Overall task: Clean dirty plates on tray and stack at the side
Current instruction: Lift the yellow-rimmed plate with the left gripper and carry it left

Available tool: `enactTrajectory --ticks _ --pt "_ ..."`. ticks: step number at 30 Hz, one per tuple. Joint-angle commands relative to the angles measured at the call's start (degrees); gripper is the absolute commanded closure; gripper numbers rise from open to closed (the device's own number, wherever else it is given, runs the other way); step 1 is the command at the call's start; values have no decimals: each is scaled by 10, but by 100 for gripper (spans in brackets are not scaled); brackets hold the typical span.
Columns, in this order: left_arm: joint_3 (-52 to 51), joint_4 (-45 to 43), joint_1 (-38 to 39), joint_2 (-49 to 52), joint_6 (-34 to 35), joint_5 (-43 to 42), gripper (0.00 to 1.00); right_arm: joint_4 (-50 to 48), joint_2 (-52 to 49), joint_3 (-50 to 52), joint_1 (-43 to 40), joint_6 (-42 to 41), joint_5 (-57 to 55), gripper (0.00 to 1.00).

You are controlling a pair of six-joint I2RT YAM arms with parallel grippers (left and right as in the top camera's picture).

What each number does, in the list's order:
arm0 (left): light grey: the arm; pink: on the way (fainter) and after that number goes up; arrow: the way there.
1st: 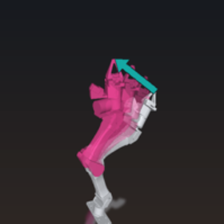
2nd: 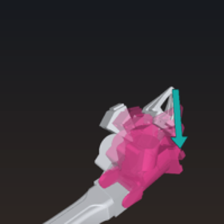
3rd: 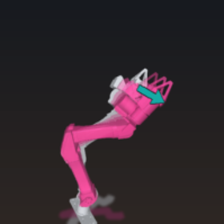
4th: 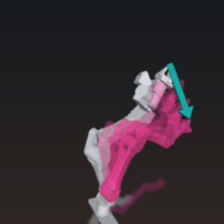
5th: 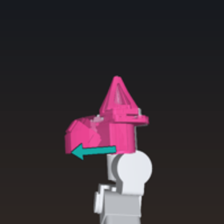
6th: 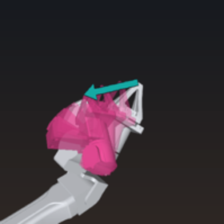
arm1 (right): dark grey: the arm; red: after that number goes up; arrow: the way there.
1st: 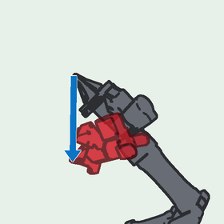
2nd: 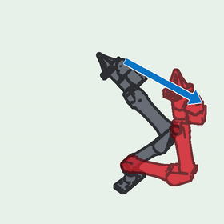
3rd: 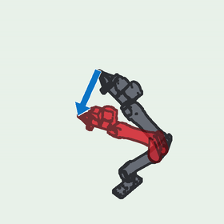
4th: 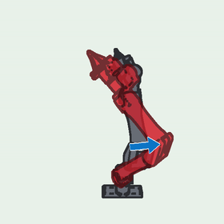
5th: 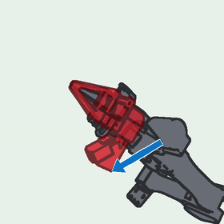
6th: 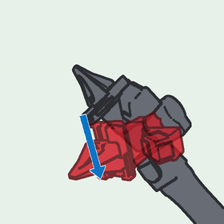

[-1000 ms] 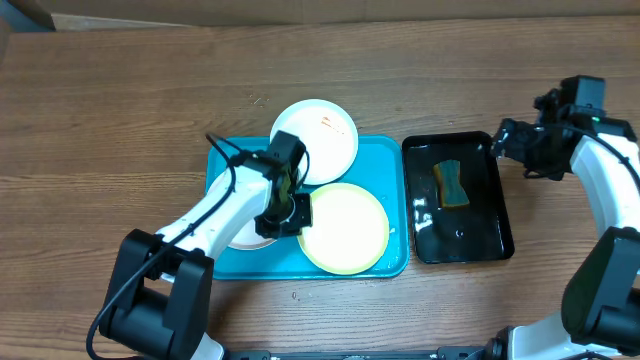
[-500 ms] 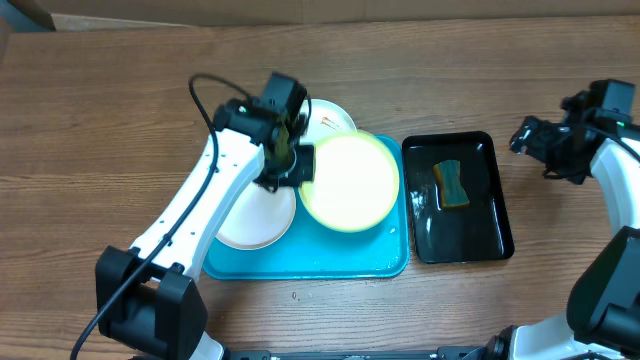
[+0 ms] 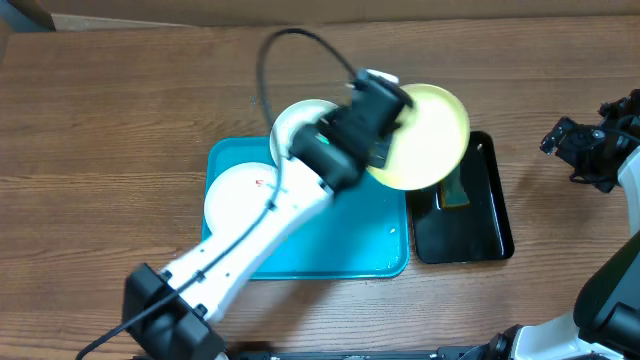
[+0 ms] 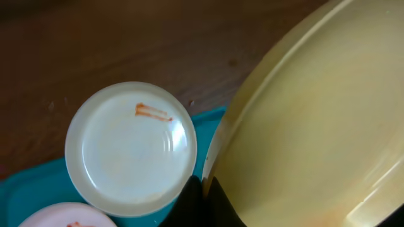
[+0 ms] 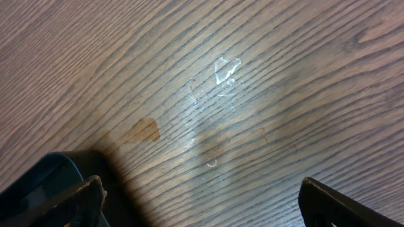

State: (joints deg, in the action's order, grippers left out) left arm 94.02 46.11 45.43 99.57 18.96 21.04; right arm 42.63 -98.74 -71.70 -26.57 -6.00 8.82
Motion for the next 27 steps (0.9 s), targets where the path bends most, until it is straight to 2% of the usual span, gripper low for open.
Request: enactTrajectory --ticks 1,5,9,13,15,19,21,27 --pt "13 -16 63 10 -33 182 96 -3 12 -16 1 -2 1 0" --pt "13 -46 146 29 -92 352 96 -3 12 -16 1 -2 1 0" --pt "13 -79 212 61 -139 486 96 -3 12 -16 1 -2 1 0" --pt "13 -112 252 93 -159 598 96 -3 12 -16 1 -2 0 0" --pt "13 -122 259 98 -159 619 96 -3 12 -16 1 -2 1 0" --pt "13 -123 256 98 -156 550 96 -3 12 -16 1 -2 1 0" --pt "13 -116 246 98 -152 466 96 -3 12 -16 1 -2 1 0" --pt "21 -81 194 75 -55 238 96 -3 12 -16 1 -2 1 0"
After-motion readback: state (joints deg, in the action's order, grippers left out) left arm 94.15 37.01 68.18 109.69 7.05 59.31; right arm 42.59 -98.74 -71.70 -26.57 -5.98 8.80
